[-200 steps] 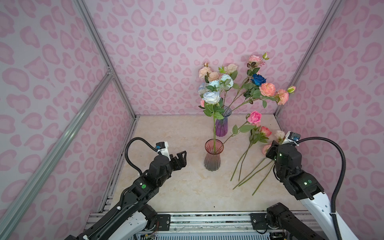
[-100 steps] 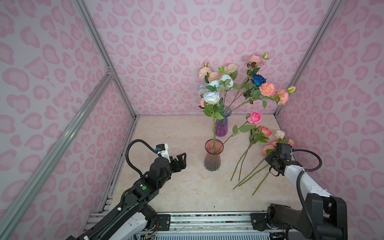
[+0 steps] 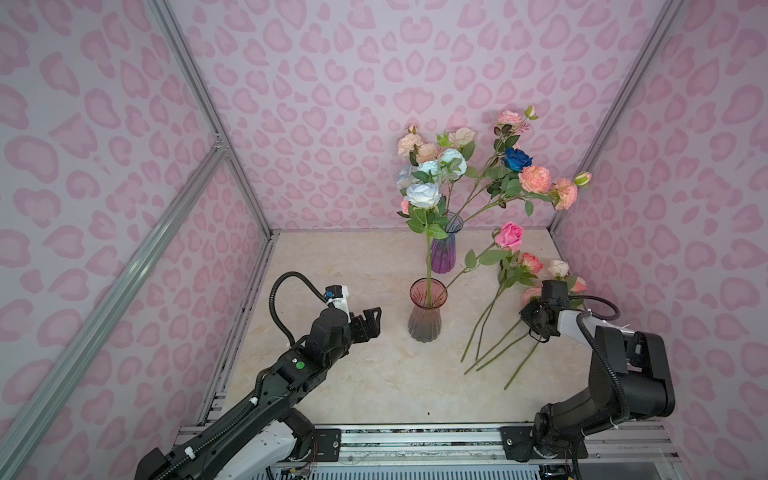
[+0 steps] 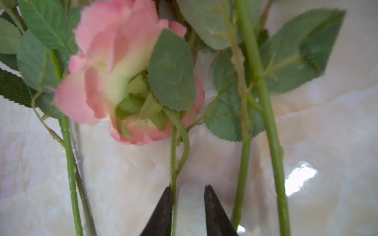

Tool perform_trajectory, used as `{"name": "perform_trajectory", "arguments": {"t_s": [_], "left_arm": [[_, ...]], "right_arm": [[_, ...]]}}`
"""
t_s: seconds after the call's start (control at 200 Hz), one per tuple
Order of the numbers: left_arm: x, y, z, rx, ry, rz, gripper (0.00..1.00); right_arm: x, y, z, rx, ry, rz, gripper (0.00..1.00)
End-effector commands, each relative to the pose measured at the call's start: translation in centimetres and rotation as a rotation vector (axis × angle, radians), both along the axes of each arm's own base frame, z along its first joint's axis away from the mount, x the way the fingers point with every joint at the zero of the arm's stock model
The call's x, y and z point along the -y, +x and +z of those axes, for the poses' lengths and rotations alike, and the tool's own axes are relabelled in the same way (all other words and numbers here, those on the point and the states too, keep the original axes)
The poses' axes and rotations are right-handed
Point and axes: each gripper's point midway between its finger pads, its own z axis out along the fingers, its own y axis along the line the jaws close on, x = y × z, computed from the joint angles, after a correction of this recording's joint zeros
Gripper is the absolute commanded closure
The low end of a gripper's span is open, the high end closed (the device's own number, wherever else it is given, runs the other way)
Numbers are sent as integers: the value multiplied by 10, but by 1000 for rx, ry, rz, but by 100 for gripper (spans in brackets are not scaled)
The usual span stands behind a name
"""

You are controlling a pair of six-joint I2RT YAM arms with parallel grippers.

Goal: Arrange the flowers into the vase
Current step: 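Close the right gripper on a peach-pink rose stem in the bunch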

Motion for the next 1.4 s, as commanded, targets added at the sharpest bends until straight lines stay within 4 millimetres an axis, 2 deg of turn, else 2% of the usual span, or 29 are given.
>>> {"name": "perform_trajectory", "arguments": {"t_s": [0.0,0.18,0.265,0.34,0.405,0.57,0.67,0.745,0.81,0.865,0.93,1.175,1.395], "left_arm": [[6,5,13,36,-25,-13,10],[8,7,12,34,-24,-20,10],[10,8,11,31,-22,-24,10],[10,9,12,33,-23,-25,10],[10,9,11,32,-20,-24,9],[11,11,11,32,-19,-27,10],[13,12,11,29,-19,-33,10],[12,11,11,30,-16,-32,9],[10,11,13,33,-17,-28,10],[10,10,12,32,-15,-29,10],[8,9,13,38,-16,-24,10],[5,6,25,59,-20,-29,10],[8,6,33,65,-48,-38,10]], "right_arm": [[-3,-1,2,2,0,19,71],[-1,1,8,24,-16,26,68],[-7,5,12,51,3,47,68],[-10,6,13,56,9,52,73],[-12,7,15,73,9,62,72],[-6,9,6,45,-6,44,64],[-9,14,1,44,12,44,64],[-7,18,2,51,7,43,71],[-8,22,5,56,5,49,87],[-8,24,14,75,-7,53,96],[-13,27,28,98,-25,71,99],[-45,41,107,243,-97,176,100],[-63,38,150,370,-47,229,100]]}}
